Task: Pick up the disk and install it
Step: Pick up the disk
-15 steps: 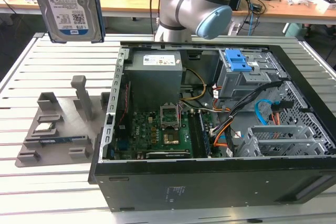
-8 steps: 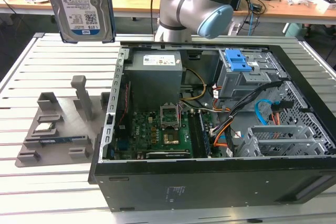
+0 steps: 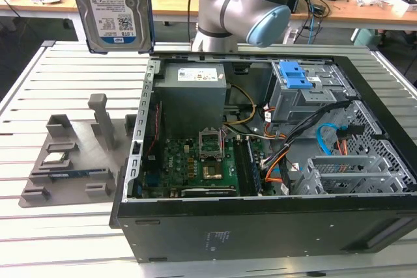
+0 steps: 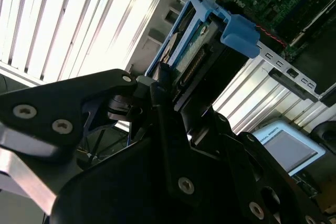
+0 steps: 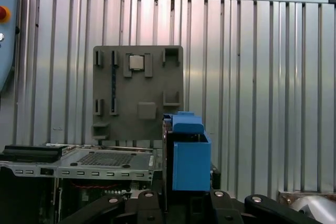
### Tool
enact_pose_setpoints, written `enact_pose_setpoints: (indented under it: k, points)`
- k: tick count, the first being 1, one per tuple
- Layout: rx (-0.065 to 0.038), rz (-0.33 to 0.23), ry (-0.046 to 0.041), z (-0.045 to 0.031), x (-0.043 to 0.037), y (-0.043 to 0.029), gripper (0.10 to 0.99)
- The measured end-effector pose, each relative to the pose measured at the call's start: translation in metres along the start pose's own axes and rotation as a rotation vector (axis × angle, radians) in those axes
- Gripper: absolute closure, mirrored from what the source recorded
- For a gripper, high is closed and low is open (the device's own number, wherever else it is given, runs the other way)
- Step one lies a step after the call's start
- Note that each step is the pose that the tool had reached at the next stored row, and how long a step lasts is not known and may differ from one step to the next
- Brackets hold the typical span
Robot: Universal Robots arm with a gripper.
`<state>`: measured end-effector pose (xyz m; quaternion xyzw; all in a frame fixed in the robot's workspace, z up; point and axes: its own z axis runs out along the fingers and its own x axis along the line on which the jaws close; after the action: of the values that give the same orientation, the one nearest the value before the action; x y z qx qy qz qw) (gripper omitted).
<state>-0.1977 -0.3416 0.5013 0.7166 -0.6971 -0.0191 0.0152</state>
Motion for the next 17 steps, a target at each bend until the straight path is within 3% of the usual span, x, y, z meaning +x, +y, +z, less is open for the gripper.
enact_pose_setpoints:
  k: [7, 10, 17]
  points:
    - [0.0, 0.0, 0.0, -0.0008, 0.0005, -0.0181, 0.737]
    - [0.0, 0.0, 0.0, -0.0017, 0.0009, -0.0358, 0.737]
    - [0.0, 0.0, 0.0, -0.0027, 0.0015, -0.0568, 0.737]
